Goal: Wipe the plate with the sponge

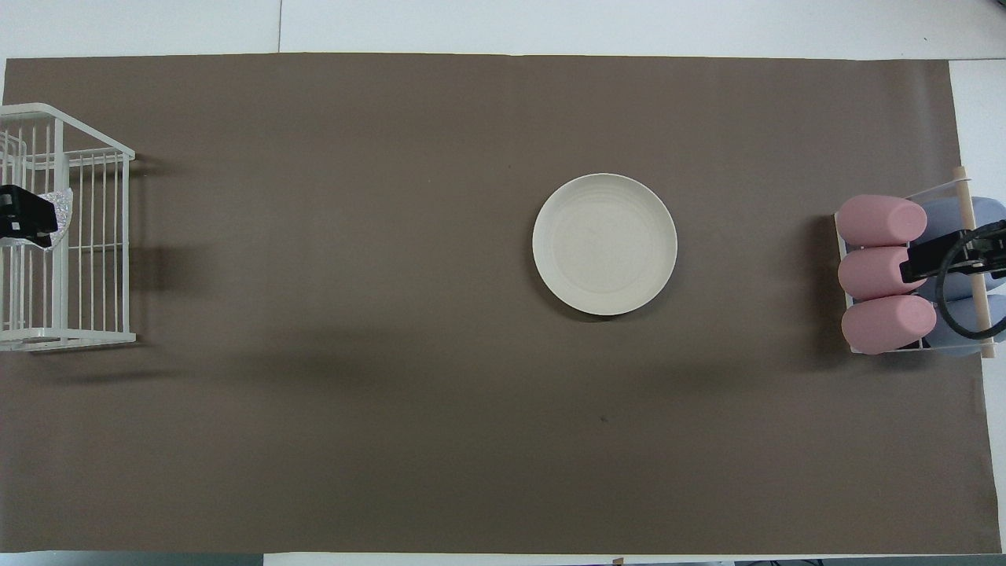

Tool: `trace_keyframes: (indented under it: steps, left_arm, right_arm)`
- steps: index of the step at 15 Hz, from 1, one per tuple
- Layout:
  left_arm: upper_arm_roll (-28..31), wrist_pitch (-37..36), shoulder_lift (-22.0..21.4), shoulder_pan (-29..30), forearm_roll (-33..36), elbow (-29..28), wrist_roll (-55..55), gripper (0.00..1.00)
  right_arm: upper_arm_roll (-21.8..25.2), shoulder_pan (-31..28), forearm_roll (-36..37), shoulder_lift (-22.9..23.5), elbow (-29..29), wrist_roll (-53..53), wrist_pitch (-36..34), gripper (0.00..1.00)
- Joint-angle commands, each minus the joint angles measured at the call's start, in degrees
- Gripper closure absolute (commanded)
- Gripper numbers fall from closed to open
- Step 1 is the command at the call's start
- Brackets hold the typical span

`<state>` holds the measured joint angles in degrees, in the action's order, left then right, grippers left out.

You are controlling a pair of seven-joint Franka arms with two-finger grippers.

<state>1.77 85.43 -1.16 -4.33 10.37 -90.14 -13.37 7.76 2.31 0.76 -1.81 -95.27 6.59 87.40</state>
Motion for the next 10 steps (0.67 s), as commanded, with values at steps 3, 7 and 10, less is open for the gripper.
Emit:
trace_keyframes:
  steps: [3, 7, 10]
  left_arm:
    - [-0.1, -3.25, -4.54, 0.2, -8.96, -3.98, 7.1, 0.0]
    - [-0.01, 0.86, -3.94, -0.94, -11.34, -5.84, 3.81, 0.0]
    - [-0.1, 1.85, -1.93, -1.29, -11.51, -4.79, 3.44, 0.0]
  right_arm:
    - [0.23, 0.15, -0.67, -1.53, -1.5, 1.41, -0.39, 0.0]
    - [0.23, 0.15, -0.67, -1.53, -1.5, 1.41, -0.39, 0.0]
    - [0.23, 0.15, -0.67, -1.53, -1.5, 1.41, -0.39, 0.0]
